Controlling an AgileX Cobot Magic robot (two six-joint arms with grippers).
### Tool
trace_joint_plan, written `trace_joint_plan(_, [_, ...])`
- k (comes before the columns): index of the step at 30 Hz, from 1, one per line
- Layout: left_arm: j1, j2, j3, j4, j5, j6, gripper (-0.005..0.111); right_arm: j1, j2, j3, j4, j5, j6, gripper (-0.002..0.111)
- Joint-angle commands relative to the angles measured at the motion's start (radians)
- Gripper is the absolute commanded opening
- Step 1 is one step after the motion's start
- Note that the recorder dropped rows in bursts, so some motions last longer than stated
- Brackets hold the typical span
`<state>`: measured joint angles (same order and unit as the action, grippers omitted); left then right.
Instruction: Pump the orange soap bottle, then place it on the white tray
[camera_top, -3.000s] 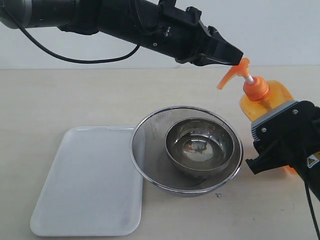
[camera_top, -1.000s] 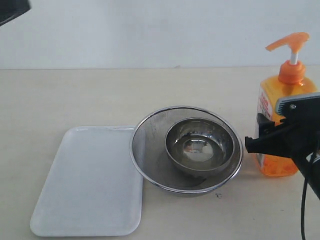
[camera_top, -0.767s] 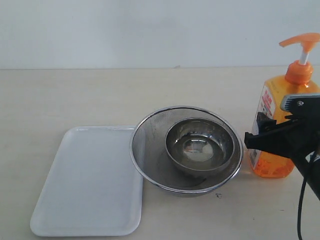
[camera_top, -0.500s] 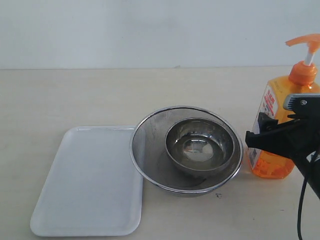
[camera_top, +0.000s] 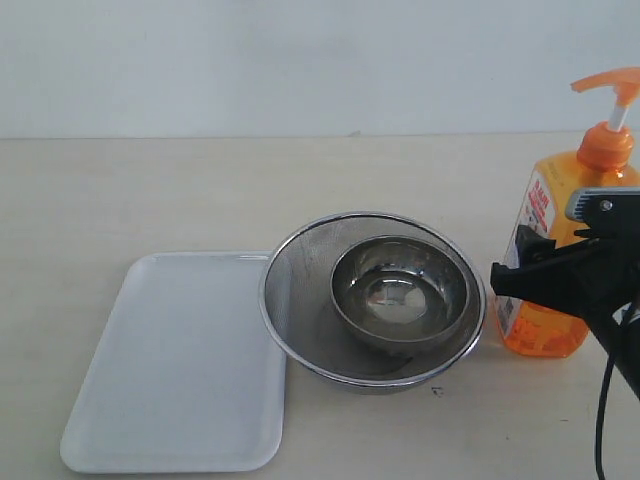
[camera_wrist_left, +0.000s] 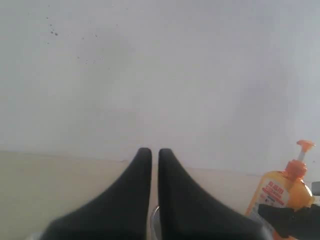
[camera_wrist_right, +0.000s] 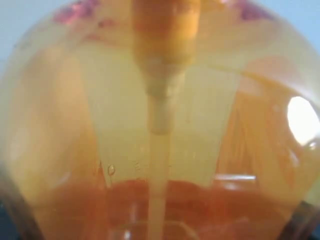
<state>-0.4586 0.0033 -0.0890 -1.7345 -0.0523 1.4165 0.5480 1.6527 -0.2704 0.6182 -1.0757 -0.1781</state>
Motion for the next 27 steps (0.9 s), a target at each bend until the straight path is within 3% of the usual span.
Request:
trace_joint_plan(1, [0.001,-0.003,0.003,-0.01,-0.046,-0.018,0.005,0.003,-0.029,0.002,0.006,-0.014,-0.036,0.0])
trace_joint_plan(20, [0.001,-0.003,0.003,-0.01,-0.116,-0.039,0.005,0.003,-0.184,-0.001,0.012,-0.063,-0.088,0.0])
trace_joint_plan(27, [0.001,-0.003,0.003,-0.01,-0.144,-0.048,0.005,0.003,-0.401,-0.109,0.012,0.119,-0.235,0.0])
